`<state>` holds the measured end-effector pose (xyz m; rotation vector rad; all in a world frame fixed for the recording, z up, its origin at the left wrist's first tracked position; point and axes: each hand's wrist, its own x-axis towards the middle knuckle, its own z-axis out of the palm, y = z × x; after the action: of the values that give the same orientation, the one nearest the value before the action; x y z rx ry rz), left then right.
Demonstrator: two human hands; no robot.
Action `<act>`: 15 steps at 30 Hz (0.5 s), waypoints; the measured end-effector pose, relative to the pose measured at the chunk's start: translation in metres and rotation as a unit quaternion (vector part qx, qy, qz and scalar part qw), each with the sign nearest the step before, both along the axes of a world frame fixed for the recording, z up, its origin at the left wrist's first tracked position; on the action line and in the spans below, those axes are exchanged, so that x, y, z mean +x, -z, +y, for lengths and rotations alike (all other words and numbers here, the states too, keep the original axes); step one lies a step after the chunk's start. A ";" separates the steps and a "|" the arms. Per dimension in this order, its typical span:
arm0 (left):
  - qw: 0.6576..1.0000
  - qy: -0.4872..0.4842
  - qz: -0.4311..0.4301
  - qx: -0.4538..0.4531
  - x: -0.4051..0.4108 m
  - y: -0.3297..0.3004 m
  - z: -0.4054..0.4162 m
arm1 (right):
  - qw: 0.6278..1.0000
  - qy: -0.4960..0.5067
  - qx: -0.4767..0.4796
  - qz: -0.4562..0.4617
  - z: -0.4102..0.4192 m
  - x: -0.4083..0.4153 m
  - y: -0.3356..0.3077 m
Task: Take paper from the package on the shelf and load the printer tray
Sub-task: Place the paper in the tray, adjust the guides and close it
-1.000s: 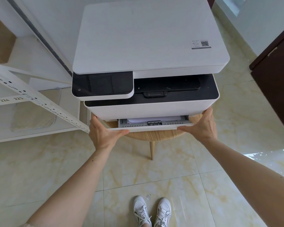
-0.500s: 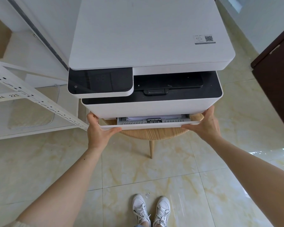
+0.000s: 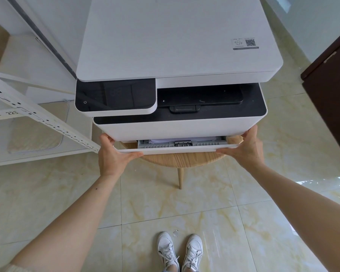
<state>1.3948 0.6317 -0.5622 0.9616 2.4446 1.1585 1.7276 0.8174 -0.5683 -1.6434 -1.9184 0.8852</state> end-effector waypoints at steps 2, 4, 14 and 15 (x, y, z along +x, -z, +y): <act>1.000 -0.011 0.014 -0.009 0.000 0.000 0.001 | 1.000 0.007 0.000 0.001 0.001 -0.001 0.000; 0.999 -0.031 0.026 -0.017 0.001 -0.002 0.004 | 1.000 0.024 0.001 0.012 0.001 -0.005 -0.001; 0.992 -0.101 0.050 -0.052 0.002 -0.005 0.018 | 0.996 0.079 0.020 0.027 0.002 -0.017 -0.005; 0.992 -0.105 0.050 -0.054 0.002 -0.005 0.019 | 0.996 0.086 0.020 0.026 0.002 -0.018 -0.005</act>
<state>1.3965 0.6506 -0.5568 0.7630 2.7112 1.0507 1.7101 0.8196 -0.5629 -1.7133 -1.7200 0.8072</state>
